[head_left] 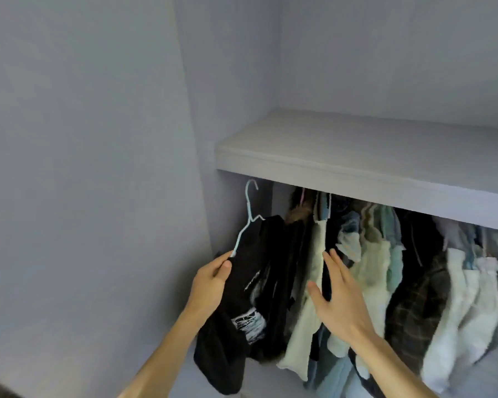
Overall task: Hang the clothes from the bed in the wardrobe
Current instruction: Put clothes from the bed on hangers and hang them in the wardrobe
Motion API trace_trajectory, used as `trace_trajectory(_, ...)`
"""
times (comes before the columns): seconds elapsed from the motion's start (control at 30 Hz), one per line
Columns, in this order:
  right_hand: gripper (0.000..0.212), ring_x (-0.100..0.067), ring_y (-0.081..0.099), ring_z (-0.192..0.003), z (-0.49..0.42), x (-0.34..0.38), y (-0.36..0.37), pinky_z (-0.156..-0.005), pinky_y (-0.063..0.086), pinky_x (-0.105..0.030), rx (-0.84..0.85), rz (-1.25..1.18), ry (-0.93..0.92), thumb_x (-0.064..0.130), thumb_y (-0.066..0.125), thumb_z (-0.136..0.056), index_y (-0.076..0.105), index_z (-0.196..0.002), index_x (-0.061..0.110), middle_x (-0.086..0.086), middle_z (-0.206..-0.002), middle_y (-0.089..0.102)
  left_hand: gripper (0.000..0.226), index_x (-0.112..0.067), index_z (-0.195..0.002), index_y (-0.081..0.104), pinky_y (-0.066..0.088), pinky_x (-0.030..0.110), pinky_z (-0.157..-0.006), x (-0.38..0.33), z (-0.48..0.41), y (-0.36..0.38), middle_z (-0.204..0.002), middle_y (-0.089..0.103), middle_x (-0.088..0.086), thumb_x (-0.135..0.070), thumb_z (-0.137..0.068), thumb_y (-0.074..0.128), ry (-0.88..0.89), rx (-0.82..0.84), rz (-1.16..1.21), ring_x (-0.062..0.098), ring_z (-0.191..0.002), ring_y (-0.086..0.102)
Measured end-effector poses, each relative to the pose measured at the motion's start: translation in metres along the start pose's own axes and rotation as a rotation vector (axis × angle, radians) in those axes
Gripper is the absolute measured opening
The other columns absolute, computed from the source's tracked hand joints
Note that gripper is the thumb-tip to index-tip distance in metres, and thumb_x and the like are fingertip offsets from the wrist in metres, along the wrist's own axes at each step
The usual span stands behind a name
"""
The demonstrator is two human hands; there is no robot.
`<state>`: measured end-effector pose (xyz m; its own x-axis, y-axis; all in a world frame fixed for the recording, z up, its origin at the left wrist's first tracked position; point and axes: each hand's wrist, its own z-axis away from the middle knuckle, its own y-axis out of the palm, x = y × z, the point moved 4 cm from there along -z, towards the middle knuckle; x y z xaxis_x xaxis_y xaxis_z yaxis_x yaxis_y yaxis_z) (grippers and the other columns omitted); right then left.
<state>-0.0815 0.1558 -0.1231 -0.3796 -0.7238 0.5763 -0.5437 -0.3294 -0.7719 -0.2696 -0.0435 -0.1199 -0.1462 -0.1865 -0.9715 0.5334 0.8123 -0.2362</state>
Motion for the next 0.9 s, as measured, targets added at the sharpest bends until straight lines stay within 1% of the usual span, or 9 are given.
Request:
trace_trajectory(0.1, 0.076, -0.003, 0.01, -0.15, -0.011, 0.04, 0.039, -0.122, 0.018, -0.03, 0.152, -0.145, -0.116, 0.061, 0.043, -0.093, 0.017, -0.158, 0.03, 0.017, -0.164, 0.011, 0.031, -0.03, -0.125, 0.067, 0.039, 0.018, -0.11, 0.016, 0.064, -0.04, -0.121, 0.067, -0.025, -0.014, -0.103, 0.052, -0.065, 0.038, 0.038, -0.014, -0.116, 0.055)
trace_trajectory(0.2, 0.08, -0.007, 0.008, -0.151, -0.005, 0.087, 0.085, -0.122, 0.015, -0.034, 0.292, -0.185, -0.313, 0.074, 0.032, -0.092, 0.021, -0.157, 0.029, 0.01, -0.164, 0.015, 0.031, -0.033, -0.127, 0.067, 0.042, 0.019, -0.105, 0.033, 0.142, -0.076, -0.122, 0.069, -0.019, -0.018, -0.103, 0.052, -0.186, -0.023, 0.038, -0.002, -0.121, 0.058)
trace_trajectory(0.3, 0.076, -0.017, 0.017, -0.151, 0.032, 0.124, 0.13, -0.122, 0.019, -0.042, 0.416, -0.192, -0.541, 0.072, 0.026, -0.093, 0.038, -0.152, 0.026, 0.003, -0.161, 0.027, 0.032, -0.029, -0.13, 0.066, 0.046, 0.031, -0.104, 0.046, 0.223, -0.095, -0.122, 0.071, -0.005, -0.018, -0.103, 0.051, -0.298, -0.119, 0.087, 0.013, -0.117, 0.065)
trace_trajectory(0.37, 0.072, -0.026, 0.041, -0.139, 0.076, 0.148, 0.156, -0.114, 0.032, -0.042, 0.533, -0.317, -0.664, 0.068, 0.03, -0.096, 0.056, -0.137, 0.015, -0.006, -0.145, 0.052, 0.032, -0.023, -0.131, 0.065, 0.048, 0.026, -0.097, 0.053, 0.285, -0.101, -0.119, 0.072, -0.003, -0.016, -0.103, 0.053, -0.365, -0.258, 0.096, 0.011, -0.112, 0.066)
trace_trajectory(0.43, 0.069, -0.027, 0.061, -0.108, 0.105, 0.158, 0.169, -0.095, 0.042, -0.035, 0.556, -0.448, -0.681, 0.068, 0.03, -0.098, 0.065, -0.11, 0.01, -0.005, -0.111, 0.068, 0.031, -0.019, -0.13, 0.066, 0.046, 0.019, -0.09, 0.055, 0.327, -0.095, -0.117, 0.072, -0.002, -0.015, -0.102, 0.054, -0.421, -0.307, 0.104, 0.006, -0.105, 0.065)
trace_trajectory(0.53, 0.057, -0.02, 0.054, -0.074, 0.175, 0.176, 0.18, -0.069, 0.033, -0.026, 0.776, -0.56, -0.754, 0.072, 0.031, -0.095, 0.054, -0.086, 0.021, 0.01, -0.079, 0.057, 0.031, -0.019, -0.131, 0.065, 0.045, 0.019, -0.094, 0.059, 0.419, -0.071, -0.124, 0.07, 0.007, -0.018, -0.102, 0.055, -0.524, -0.461, 0.112, 0.006, -0.107, 0.062)
trace_trajectory(0.67, 0.051, -0.013, 0.056, -0.067, 0.273, 0.196, 0.178, -0.06, 0.037, -0.029, 1.071, -0.597, -0.909, 0.07, 0.038, -0.089, 0.053, -0.08, 0.021, 0.006, -0.07, 0.056, 0.028, -0.023, -0.127, 0.067, 0.043, 0.026, -0.094, 0.054, 0.537, -0.024, -0.117, 0.069, 0.012, -0.026, -0.101, 0.057, -0.633, -0.747, 0.135, 0.01, -0.099, 0.058)
trace_trajectory(0.8, 0.048, -0.009, 0.055, -0.063, 0.372, 0.227, 0.161, -0.055, 0.034, -0.022, 1.257, -0.605, -1.139, 0.069, 0.039, -0.089, 0.051, -0.08, 0.023, 0.008, -0.068, 0.056, 0.026, -0.027, -0.124, 0.067, 0.036, 0.013, -0.073, 0.038, 0.634, 0.021, -0.075, 0.06, -0.015, -0.033, -0.1, 0.059, -0.764, -1.003, 0.138, -0.002, -0.072, 0.05)
trace_trajectory(0.9, 0.046, -0.013, 0.055, -0.062, 0.441, 0.238, 0.144, -0.055, 0.034, -0.025, 1.355, -0.61, -1.279, 0.068, 0.039, -0.091, 0.051, -0.081, 0.025, 0.008, -0.068, 0.058, 0.027, -0.014, -0.121, 0.069, 0.041, 0.01, -0.075, 0.031, 0.696, 0.055, -0.076, 0.066, -0.021, -0.028, -0.099, 0.061, -0.819, -1.161, 0.201, -0.01, -0.074, 0.057)
